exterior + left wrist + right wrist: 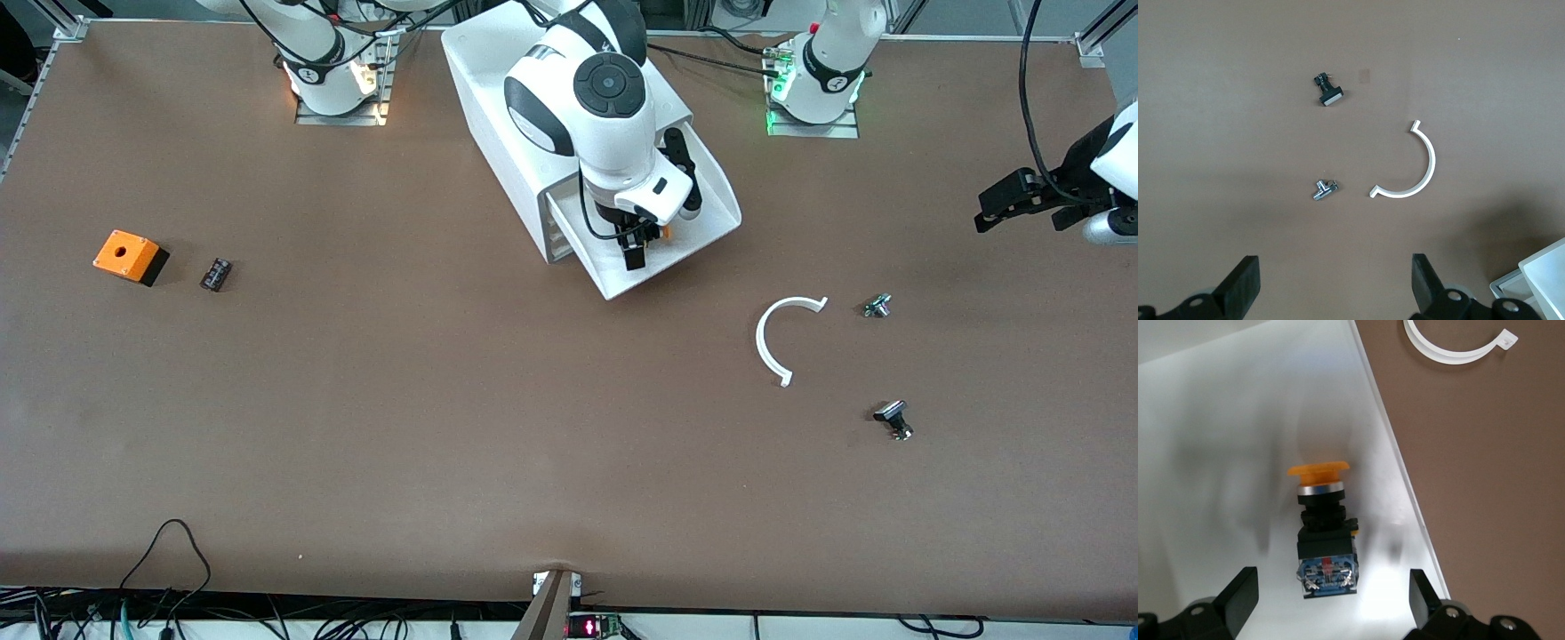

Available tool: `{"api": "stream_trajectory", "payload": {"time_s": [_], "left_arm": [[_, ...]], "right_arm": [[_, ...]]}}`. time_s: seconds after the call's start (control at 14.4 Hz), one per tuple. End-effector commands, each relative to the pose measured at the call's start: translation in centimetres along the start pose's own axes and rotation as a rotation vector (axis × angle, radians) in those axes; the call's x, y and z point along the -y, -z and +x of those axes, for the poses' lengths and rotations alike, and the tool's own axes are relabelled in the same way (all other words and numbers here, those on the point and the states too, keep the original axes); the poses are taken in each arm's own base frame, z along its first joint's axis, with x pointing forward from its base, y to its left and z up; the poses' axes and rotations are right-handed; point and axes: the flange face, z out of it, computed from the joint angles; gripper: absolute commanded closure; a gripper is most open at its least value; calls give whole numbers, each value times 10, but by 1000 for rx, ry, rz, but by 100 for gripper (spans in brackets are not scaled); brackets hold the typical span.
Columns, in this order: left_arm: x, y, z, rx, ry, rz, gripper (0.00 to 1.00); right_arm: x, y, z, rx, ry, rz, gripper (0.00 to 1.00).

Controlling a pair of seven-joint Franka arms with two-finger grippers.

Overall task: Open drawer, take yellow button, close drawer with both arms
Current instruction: 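Lower the right gripper into the drawer over the orange button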

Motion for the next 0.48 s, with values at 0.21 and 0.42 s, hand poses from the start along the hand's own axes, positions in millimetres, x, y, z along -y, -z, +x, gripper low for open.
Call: {"api": "stream_trajectory", "payload": {"time_s": [0.21,0.42], "left_arm": [[-4,5,4,7,-7,19,0],[-3,4,4,10,-4,19,0]], "right_arm": [[6,-1,3,28,17,22,0],[8,-8,3,35,17,32,0]]}}
